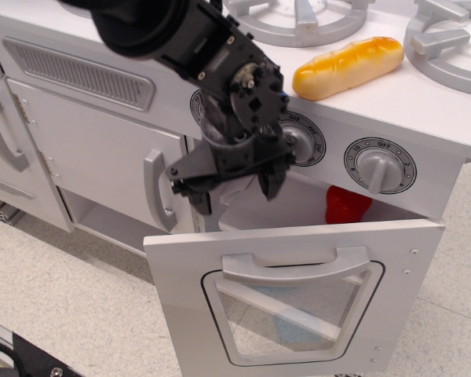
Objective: Open oven
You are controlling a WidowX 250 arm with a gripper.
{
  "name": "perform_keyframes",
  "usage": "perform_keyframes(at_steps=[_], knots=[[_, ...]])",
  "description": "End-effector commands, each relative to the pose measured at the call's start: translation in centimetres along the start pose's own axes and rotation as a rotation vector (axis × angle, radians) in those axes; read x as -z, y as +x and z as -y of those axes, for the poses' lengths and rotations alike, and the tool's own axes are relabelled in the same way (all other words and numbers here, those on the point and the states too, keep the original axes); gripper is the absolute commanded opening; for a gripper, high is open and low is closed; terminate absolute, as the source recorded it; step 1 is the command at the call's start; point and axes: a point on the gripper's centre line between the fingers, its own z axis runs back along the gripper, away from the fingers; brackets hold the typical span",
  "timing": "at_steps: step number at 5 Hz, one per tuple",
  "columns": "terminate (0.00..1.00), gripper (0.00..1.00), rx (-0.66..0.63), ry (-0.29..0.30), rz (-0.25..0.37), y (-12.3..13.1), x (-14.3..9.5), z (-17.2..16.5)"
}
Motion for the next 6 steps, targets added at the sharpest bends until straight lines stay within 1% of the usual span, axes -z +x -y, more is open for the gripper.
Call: perform_keyframes(at_steps=[1,2,3,4,5,6], knots=[[0.00,1.00,0.010,0.021,-0.093,-0.6,2.1,-1.8],[0.00,1.00,0.004,0.019,-0.172,-3.3,3.3,-1.9],[0.00,1.00,0.069,-0.021,-0.190,-5.9,3.7,-1.3],[0.00,1.00,0.130,-0.064,-0.222,-8.4,3.4,-0.5],[0.00,1.00,0.122,-0.130,-0.258,-11.0,2.3,0.6],[0.00,1.00,0.236,-0.131,-0.277,-13.0,0.8,1.4]])
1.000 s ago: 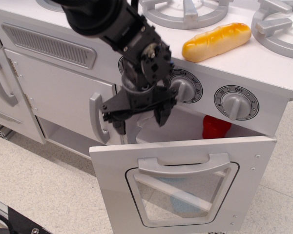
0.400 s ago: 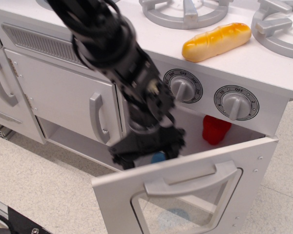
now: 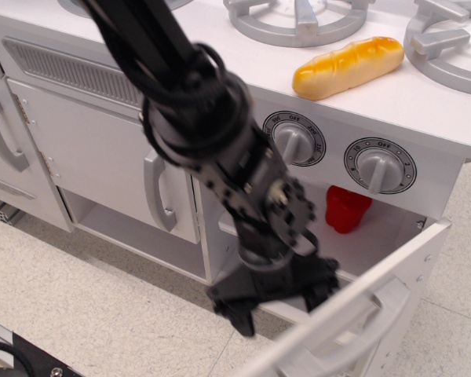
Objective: Open oven
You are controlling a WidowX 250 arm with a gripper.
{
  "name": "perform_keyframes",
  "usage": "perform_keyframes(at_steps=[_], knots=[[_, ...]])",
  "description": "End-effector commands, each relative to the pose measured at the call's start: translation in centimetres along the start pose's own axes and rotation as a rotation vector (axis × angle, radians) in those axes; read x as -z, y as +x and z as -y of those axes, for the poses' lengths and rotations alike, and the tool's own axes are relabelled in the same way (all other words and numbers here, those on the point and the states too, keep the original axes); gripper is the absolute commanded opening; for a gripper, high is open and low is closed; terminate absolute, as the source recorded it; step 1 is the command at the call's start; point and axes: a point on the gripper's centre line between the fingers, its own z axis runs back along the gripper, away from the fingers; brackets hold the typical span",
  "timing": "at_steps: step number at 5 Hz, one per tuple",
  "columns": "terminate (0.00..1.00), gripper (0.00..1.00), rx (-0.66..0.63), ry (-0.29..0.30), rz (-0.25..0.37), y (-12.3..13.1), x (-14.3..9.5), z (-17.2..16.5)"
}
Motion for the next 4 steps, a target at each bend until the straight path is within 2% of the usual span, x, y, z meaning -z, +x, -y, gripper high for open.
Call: perform_keyframes(at_steps=[1,2,3,4], knots=[[0.00,1.00,0.185,-0.022,-0.027,-3.00,-2.39,1.39],[0.00,1.00,0.331,-0.019,-0.056,-3.37,-2.82,1.56],[0.00,1.00,0.331,-0.019,-0.056,-3.37,-2.82,1.56],[1.00,1.00,0.331,-0.019,-0.056,-3.37,-2.82,1.56]])
